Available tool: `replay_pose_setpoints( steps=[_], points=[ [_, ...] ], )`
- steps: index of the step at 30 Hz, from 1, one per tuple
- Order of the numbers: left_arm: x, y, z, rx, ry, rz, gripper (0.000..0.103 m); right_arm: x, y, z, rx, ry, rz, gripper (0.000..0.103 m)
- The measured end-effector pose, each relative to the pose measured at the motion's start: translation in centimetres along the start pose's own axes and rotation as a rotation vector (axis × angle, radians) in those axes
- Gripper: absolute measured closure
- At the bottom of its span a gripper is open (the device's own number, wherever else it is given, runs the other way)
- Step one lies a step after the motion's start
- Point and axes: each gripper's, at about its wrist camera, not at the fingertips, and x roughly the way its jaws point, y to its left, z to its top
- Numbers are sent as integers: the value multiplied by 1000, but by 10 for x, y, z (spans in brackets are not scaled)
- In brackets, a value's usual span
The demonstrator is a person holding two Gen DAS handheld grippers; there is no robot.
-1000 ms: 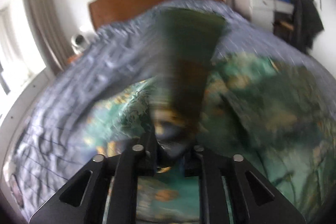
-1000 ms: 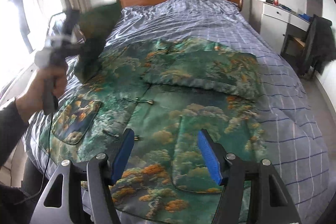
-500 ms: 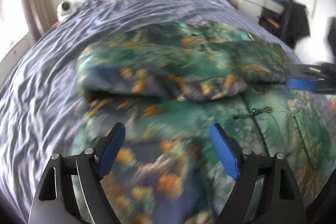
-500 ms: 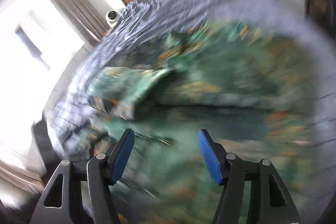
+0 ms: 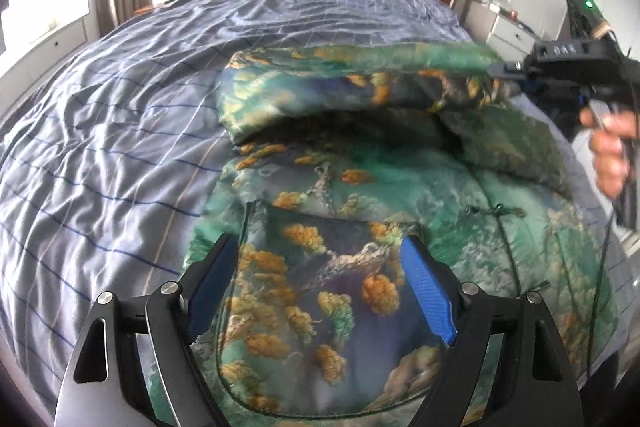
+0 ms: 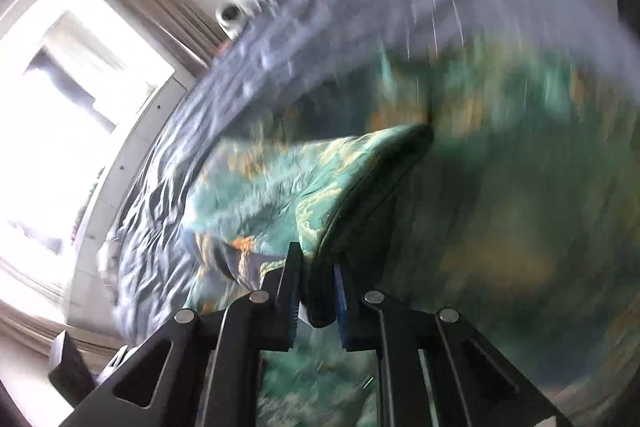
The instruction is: Fold large clothes
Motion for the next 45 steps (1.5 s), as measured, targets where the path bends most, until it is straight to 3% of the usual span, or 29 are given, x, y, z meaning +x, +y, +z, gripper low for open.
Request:
replay_pose_setpoints(
  steps=[4,9,13,15,17,22,26,29,33,38,41,45],
  points=[
    [2,-2,3,2,-1,-11,19,-2,-18,33,-31,-37,-99,88],
    [6,-2,0,17,18,7,19,60,-48,28,-24,77,-205,88],
    [3,0,-2,27,18,25,19,81,-57,14,-52,84,-259,73],
    [3,2,-2,29,24,30,19,79,-55,14,-62,72,-268,67],
    [5,3,-2,23,33,34,19,68,-50,12,-92,79,-287,53],
    [12,2,7,11,45,18,19,24,-22,8,-268,-27,-450,52],
    [24,-2,29,31,69,29,18,22,3,17,-348,-93,-365,52],
    [32,-5,56,63,69,46,18,50,13,13,-397,-30,-310,52],
    [53,-2,98,73,52,57,17,93,-9,-3,-319,88,-309,52],
    [103,1,141,54,61,16,17,93,-19,-8,-262,47,-285,52],
    [138,4,151,36,73,41,21,95,-21,-8,-251,45,-291,52],
    [186,11,141,37,176,65,24,100,-24,-10,-239,25,-283,52]
  ],
)
